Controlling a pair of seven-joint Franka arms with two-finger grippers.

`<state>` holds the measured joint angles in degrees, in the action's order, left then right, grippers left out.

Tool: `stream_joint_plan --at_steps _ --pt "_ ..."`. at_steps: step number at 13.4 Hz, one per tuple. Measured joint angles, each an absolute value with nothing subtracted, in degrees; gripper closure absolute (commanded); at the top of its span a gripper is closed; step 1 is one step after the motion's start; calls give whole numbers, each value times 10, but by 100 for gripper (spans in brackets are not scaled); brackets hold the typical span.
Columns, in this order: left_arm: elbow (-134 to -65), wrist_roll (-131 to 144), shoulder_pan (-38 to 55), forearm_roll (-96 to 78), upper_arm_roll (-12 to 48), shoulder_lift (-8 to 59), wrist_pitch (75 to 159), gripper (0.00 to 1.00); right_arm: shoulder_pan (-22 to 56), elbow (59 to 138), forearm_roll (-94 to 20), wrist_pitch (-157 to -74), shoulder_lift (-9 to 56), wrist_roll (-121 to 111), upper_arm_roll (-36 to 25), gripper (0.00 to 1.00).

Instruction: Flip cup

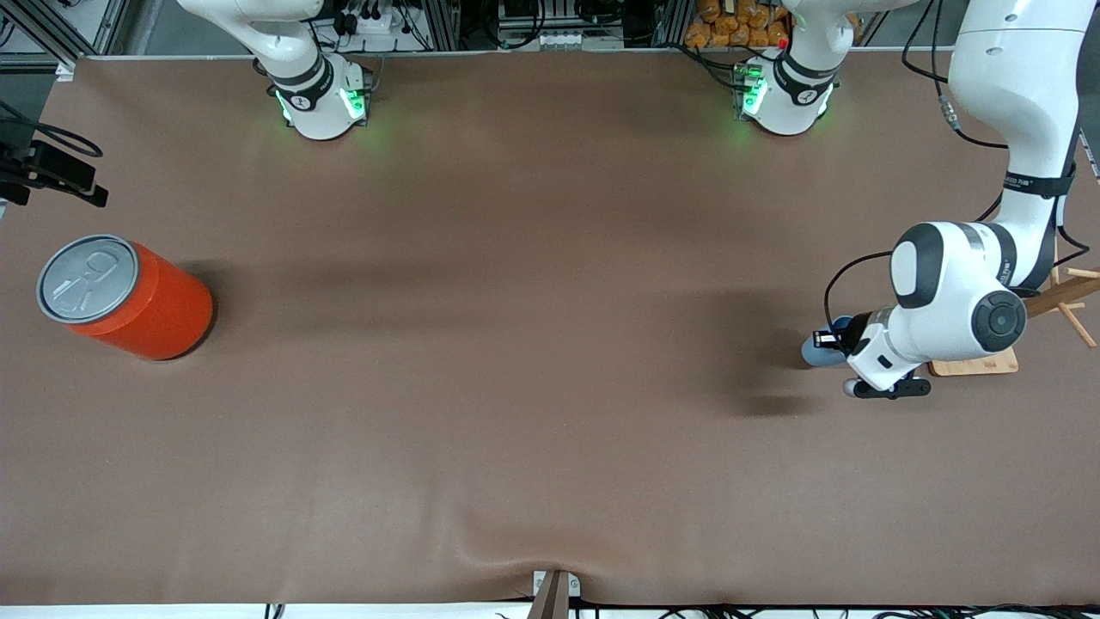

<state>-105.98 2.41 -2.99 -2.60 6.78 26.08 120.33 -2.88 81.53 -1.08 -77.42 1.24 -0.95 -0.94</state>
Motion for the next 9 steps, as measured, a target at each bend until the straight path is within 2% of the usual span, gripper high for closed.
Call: stream_joint_plan --at_steps 5,6,7,9 --pt "-1078 24 -36 11 67 259 1223 100 -29 815 -11 -774 12 -9 -10 0" --pt "-1080 24 -37 11 66 260 1226 41 -29 815 -11 -774 12 -9 -10 0" --pt "-1081 24 -37 11 66 263 1228 0 -29 815 -11 -774 12 -9 -10 0" --pt "-1079 24 -37 11 67 263 1231 0 -29 815 -11 -773 12 -9 -10 0"
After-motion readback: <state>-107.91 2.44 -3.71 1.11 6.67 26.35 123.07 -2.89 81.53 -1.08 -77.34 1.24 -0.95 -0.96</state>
